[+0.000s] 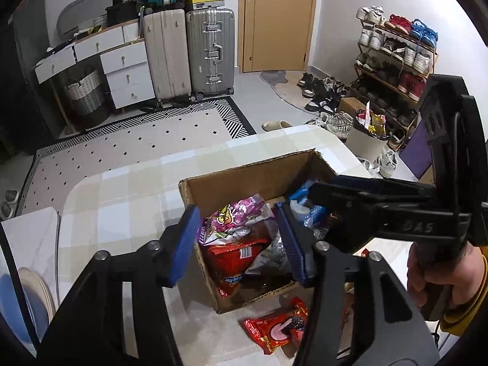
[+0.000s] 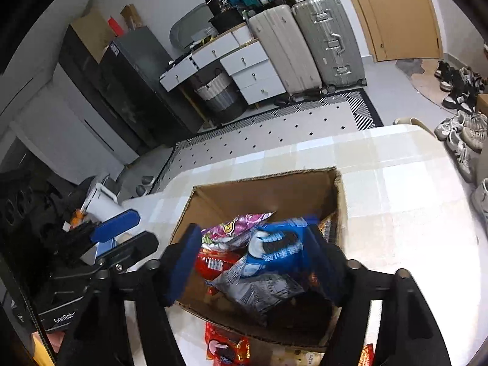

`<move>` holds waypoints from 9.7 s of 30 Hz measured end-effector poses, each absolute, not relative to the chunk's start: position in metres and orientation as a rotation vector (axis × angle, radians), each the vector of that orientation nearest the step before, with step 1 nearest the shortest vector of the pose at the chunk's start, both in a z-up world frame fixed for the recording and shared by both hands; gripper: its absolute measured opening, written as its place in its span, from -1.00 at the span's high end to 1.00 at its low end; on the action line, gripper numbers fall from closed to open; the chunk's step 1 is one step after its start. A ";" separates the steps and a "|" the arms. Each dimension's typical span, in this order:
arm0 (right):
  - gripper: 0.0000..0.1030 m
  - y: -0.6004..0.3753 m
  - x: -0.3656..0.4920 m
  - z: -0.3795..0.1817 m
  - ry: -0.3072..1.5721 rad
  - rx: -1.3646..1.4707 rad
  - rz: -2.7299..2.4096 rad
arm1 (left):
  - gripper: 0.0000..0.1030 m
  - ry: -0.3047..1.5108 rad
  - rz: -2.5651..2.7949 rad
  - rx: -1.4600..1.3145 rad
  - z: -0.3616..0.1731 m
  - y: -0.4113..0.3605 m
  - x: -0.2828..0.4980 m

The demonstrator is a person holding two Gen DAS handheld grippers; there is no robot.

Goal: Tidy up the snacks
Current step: 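Lower both snacks into the box and open both grippers, then withdraw both grippers from the box back toward the remaining snacks, then grasp the spicy noodle-snack bag with the right gripper, then grasp the red wafer packet with the left gripper while the right holds the noodle bag, then carry the red wafer packet and noodle bag with both grippers over the box, then lower both snacks into the box and open both grippers, then withdraw both grippers from the box toward the remaining two snacks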

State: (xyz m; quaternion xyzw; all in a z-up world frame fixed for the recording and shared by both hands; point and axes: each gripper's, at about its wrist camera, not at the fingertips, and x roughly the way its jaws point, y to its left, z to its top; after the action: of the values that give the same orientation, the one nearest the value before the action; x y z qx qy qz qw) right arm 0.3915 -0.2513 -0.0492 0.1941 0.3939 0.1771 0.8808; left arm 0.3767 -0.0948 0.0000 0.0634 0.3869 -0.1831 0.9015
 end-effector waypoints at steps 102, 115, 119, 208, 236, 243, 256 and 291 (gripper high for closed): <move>-0.50 -0.304 0.249 -0.177 0.832 0.373 0.318 | -0.99 0.888 -0.306 -0.085 -0.130 -0.056 0.140; -0.28 -0.318 0.231 -0.170 0.730 0.480 0.378 | -0.99 0.881 -0.261 -0.062 -0.126 -0.057 0.144; -0.28 -0.324 0.222 -0.166 0.694 0.521 0.398 | -0.99 0.859 -0.263 -0.051 -0.120 -0.060 0.150; -0.28 -0.248 0.079 -0.072 0.587 0.486 0.551 | 0.53 0.799 -0.431 -0.103 -0.042 0.012 0.059; -0.28 -0.269 0.306 0.035 0.550 0.372 0.493 | 0.53 0.775 -0.482 -0.014 0.061 -0.063 0.344; -0.28 -0.263 0.358 0.019 0.616 0.331 0.448 | 0.53 0.830 -0.460 0.025 0.037 -0.092 0.408; -0.28 -0.264 0.392 -0.015 0.686 0.337 0.429 | 0.53 0.881 -0.446 0.068 -0.007 -0.118 0.452; -0.36 -0.241 0.389 -0.030 0.738 0.265 0.339 | 0.06 0.832 -0.391 0.055 0.028 -0.060 0.368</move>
State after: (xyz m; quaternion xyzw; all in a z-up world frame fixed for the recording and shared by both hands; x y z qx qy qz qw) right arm 0.3888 -0.2411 -0.0299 0.1286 0.3577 0.1642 0.9102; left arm 0.3684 -0.0595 0.0277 0.0264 0.4015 -0.1887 0.8958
